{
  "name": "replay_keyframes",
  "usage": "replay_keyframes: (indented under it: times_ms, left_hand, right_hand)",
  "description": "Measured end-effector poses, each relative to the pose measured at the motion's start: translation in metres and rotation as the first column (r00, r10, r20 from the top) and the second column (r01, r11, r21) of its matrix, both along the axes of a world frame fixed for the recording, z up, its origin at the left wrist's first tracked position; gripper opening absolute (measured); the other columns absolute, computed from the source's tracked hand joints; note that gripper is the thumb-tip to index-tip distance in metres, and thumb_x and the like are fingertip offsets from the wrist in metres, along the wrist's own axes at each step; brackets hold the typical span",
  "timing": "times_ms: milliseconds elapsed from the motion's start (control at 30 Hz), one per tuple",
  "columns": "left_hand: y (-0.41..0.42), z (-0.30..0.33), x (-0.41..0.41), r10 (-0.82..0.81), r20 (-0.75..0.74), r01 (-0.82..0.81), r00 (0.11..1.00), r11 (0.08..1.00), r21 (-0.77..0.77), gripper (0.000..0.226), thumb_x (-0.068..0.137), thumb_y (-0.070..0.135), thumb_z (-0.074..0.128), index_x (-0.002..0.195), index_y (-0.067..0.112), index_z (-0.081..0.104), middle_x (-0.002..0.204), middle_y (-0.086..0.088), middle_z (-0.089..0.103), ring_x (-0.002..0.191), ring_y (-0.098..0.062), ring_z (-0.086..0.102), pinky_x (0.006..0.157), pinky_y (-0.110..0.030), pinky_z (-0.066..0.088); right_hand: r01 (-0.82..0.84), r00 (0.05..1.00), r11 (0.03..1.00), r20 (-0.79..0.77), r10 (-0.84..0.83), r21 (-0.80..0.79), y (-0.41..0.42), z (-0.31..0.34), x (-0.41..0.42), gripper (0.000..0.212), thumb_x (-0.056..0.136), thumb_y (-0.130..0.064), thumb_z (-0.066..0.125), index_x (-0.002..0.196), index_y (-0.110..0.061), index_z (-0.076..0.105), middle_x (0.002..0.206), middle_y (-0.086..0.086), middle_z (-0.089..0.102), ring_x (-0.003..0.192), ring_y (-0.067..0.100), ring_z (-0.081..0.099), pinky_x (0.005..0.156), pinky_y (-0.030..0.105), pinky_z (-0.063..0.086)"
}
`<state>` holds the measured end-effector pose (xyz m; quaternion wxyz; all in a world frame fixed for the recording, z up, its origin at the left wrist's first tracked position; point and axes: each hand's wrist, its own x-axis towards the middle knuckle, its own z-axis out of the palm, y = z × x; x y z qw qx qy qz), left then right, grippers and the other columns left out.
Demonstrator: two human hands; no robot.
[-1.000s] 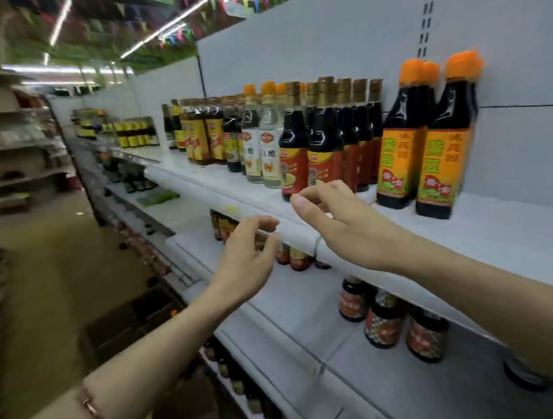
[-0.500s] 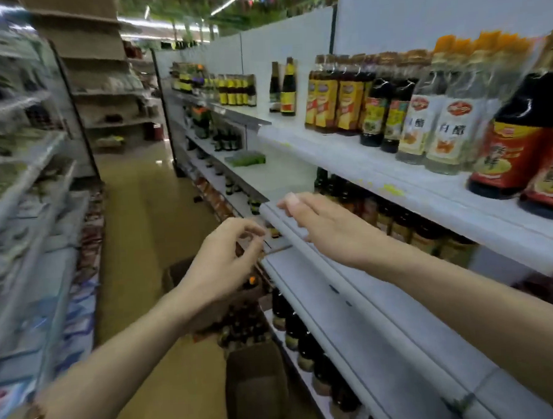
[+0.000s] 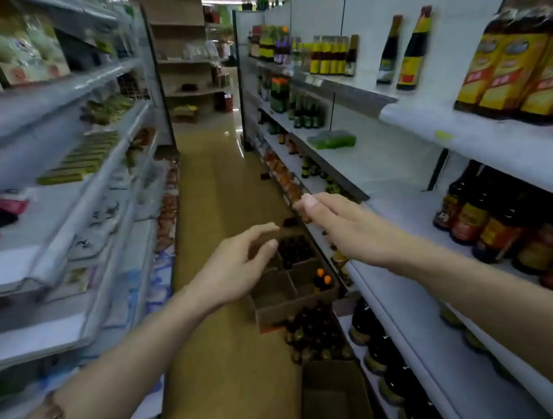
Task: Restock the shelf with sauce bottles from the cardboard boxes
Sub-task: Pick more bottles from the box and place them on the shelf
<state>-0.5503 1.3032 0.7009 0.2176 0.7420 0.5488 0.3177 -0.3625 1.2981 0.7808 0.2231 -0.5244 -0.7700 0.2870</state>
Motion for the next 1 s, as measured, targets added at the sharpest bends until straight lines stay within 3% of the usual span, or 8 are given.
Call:
replay_keyframes:
  times_ms: [100,233,367,433,533,700,867,1000]
  left_hand:
    - [0.039,-0.008,-0.028,0.050,-0.010,-0.051,0.999,0.997,-0.053,0.034,0.098,0.038,0.048,0.132,0.036,0.051,0.121,0.024,0.052,0.096,0.017,0.048,0.076,0.008,0.030]
    - [0.101,0.005,-0.069,0.160,-0.058,-0.162,0.985,0.986,-0.034,0.033,0.095,0.041,0.052,0.127,0.034,0.055,0.135,0.018,0.052,0.125,0.002,0.045,0.098,-0.013,0.033]
    - [0.149,0.013,-0.095,0.231,-0.069,-0.230,0.971,0.973,0.014,0.035,0.095,0.039,0.052,0.129,0.030,0.054,0.135,0.014,0.052,0.124,-0.003,0.047,0.102,-0.022,0.037]
    - [0.173,0.008,-0.105,0.236,-0.094,-0.237,0.967,0.972,0.000,0.038,0.095,0.037,0.053,0.132,0.028,0.051,0.134,0.011,0.052,0.123,-0.005,0.047,0.102,-0.024,0.038]
    - [0.216,-0.003,-0.123,0.154,-0.133,-0.171,0.979,0.976,-0.134,0.037,0.094,0.038,0.054,0.129,0.025,0.053,0.126,0.008,0.055,0.119,-0.008,0.052,0.101,-0.026,0.042]
    - [0.302,-0.021,-0.163,0.033,-0.098,-0.056,0.995,0.969,-0.242,0.030,0.094,0.033,0.058,0.122,0.025,0.056,0.117,0.010,0.059,0.109,-0.007,0.058,0.096,-0.026,0.047]
    - [0.404,-0.038,-0.188,-0.076,-0.129,0.037,0.989,0.959,-0.282,0.018,0.094,0.035,0.056,0.112,0.030,0.057,0.112,0.010,0.061,0.101,-0.004,0.058,0.089,-0.023,0.048]
    - [0.479,-0.047,-0.166,-0.185,-0.104,0.152,0.977,0.952,-0.266,0.008,0.094,0.032,0.056,0.096,0.026,0.060,0.102,0.004,0.066,0.095,-0.012,0.061,0.085,-0.030,0.050]
  right_hand:
    - [-0.020,0.998,0.996,-0.055,0.015,-0.087,0.063,-0.013,-0.021,0.055,0.100,-0.055,0.023,0.134,-0.023,0.052,0.126,-0.003,0.056,0.113,0.013,0.053,0.104,0.041,0.043]
    - [-0.121,0.986,0.983,-0.131,0.103,-0.135,0.132,-0.018,-0.064,0.054,0.101,-0.054,0.024,0.138,-0.024,0.050,0.136,-0.007,0.051,0.125,0.010,0.047,0.110,0.039,0.039]
    - [-0.233,0.965,0.970,-0.140,0.221,-0.074,0.188,-0.014,-0.101,0.049,0.101,-0.052,0.027,0.133,-0.026,0.053,0.102,-0.025,0.051,0.098,-0.002,0.054,0.094,0.026,0.046]
    - [-0.255,0.960,0.966,-0.126,0.249,-0.037,0.215,-0.016,-0.113,0.045,0.102,-0.048,0.029,0.134,-0.027,0.052,0.104,-0.021,0.053,0.093,-0.003,0.053,0.086,0.019,0.045]
    - [-0.251,0.965,0.968,-0.086,0.249,-0.016,0.256,-0.027,-0.122,0.042,0.102,-0.045,0.034,0.134,-0.026,0.053,0.120,-0.012,0.056,0.105,0.003,0.053,0.079,0.007,0.041]
    - [-0.098,0.990,0.994,-0.098,0.102,0.045,0.338,-0.047,-0.144,0.034,0.101,-0.046,0.039,0.122,-0.033,0.062,0.112,-0.020,0.059,0.099,-0.005,0.055,0.070,-0.002,0.038]
    - [0.100,0.986,0.994,-0.134,-0.095,0.032,0.409,-0.058,-0.158,0.033,0.100,-0.047,0.040,0.119,-0.034,0.063,0.105,-0.020,0.063,0.088,-0.006,0.058,0.069,0.013,0.044]
    - [0.241,0.961,0.970,-0.137,-0.241,-0.018,0.441,-0.065,-0.133,0.033,0.101,-0.043,0.042,0.122,-0.028,0.063,0.111,-0.015,0.063,0.100,0.000,0.058,0.082,0.020,0.046]
